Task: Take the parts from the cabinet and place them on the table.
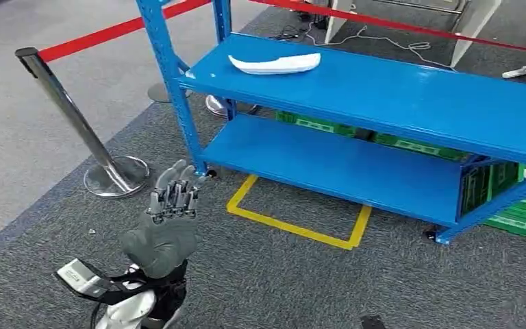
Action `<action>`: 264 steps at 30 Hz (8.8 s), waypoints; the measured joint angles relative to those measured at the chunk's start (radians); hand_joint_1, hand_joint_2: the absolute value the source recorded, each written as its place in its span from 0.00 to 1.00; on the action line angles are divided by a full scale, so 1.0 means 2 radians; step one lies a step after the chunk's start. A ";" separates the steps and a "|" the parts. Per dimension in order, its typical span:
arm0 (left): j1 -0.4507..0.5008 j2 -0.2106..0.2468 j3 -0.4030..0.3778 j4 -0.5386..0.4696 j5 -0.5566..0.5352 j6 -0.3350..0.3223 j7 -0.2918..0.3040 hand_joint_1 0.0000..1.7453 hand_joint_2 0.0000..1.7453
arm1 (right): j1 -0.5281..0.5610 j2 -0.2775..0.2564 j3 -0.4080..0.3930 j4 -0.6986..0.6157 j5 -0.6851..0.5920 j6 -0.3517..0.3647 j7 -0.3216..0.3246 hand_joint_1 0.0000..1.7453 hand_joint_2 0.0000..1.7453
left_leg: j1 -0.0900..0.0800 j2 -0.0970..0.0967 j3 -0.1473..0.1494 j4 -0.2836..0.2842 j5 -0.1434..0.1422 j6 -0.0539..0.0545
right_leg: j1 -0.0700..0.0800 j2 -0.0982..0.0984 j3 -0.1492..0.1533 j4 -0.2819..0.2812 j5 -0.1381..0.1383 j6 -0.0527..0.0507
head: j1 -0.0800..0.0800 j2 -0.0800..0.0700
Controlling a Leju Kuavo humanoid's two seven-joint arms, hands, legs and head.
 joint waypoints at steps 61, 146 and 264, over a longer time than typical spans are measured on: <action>0.006 -0.006 0.019 -0.017 -0.020 -0.052 0.000 0.00 0.00 | -0.001 0.001 -0.024 0.000 0.014 0.005 -0.006 0.00 0.00 | -0.005 -0.002 -0.007 0.003 0.002 -0.008 | 0.004 0.002 0.026 -0.044 0.024 -0.009 | -0.006 0.000; 0.012 -0.006 0.025 -0.015 -0.022 -0.082 0.000 0.00 0.00 | -0.002 0.005 -0.060 0.002 0.043 0.013 -0.006 0.00 0.00 | -0.003 -0.001 -0.069 0.128 -0.036 -0.022 | 0.003 0.002 0.026 -0.038 0.021 -0.026 | -0.014 0.000; 0.009 -0.005 0.025 0.002 0.007 -0.060 0.000 0.00 0.00 | -0.006 0.002 -0.106 0.000 0.052 0.042 0.055 0.00 0.00 | -0.005 0.001 -0.027 0.071 -0.049 -0.019 | 0.004 0.001 0.025 -0.051 0.038 -0.026 | -0.008 0.000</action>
